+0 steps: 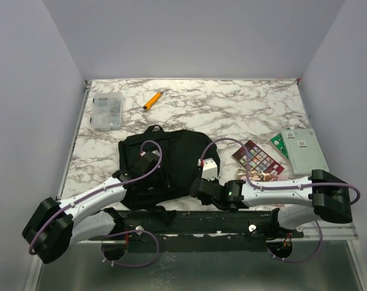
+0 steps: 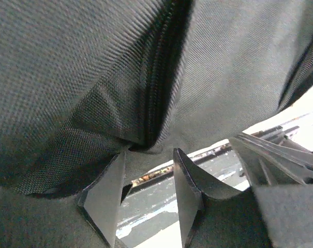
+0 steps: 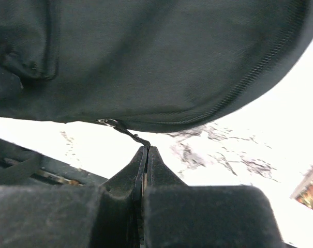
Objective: Pack the student bag
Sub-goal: Unzip the student bag at the center of the board.
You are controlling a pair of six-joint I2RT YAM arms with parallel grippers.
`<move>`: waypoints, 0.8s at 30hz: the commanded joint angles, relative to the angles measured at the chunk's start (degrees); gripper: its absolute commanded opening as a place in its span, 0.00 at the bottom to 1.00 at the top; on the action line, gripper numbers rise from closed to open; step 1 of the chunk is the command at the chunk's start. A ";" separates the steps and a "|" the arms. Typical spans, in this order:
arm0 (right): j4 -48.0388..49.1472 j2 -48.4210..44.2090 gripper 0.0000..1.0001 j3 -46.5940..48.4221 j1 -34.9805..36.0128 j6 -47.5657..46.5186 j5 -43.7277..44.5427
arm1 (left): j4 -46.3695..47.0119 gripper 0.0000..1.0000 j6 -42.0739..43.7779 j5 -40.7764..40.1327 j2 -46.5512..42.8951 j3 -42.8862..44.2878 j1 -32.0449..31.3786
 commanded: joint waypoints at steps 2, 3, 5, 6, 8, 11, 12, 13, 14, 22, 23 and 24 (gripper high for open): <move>-12.18 -1.20 0.01 1.67 0.04 6.30 10.41 | 0.07 0.45 0.97 -7.78 4.58 1.04 0.59; -13.41 -1.91 0.01 1.67 -0.09 6.95 11.75 | -0.08 0.45 0.97 -8.56 4.71 0.40 0.94; -16.46 -3.73 0.00 1.92 -1.47 7.75 14.19 | -0.37 0.45 1.33 -9.52 4.25 -0.95 1.54; -17.28 -4.93 0.01 2.06 -2.55 7.73 15.00 | -0.77 0.45 1.54 -10.05 3.68 -1.59 1.83; -17.11 -7.43 0.01 1.80 -5.87 5.18 15.16 | -1.60 0.45 2.23 -10.69 2.20 -2.55 2.27; -13.07 -11.00 0.01 1.38 -13.00 -1.43 12.40 | -3.17 0.45 4.23 -13.30 -0.69 -2.84 2.49; -11.58 -11.75 0.01 1.39 -14.56 -4.32 11.60 | -3.71 0.45 5.00 -13.67 -1.85 -2.71 2.51; -10.05 -12.40 0.00 1.75 -15.77 -6.64 10.82 | -4.19 0.45 6.33 -13.64 -2.77 -2.44 2.54; -8.61 -12.80 0.00 2.30 -16.02 -9.47 10.24 | -4.52 0.45 7.41 -13.33 -3.82 -1.90 2.54; -6.14 -13.99 0.01 4.66 -16.07 -18.06 0.87 | 3.31 0.67 19.88 -1.33 -13.91 1.03 -0.33; -5.75 -14.59 0.01 4.21 -16.08 -18.11 -0.34 | 5.42 0.69 21.36 0.71 -14.57 1.33 -1.05; -5.33 -15.47 0.01 3.80 -16.05 -18.05 -1.72 | 6.98 0.71 23.02 2.08 -14.54 2.03 -1.80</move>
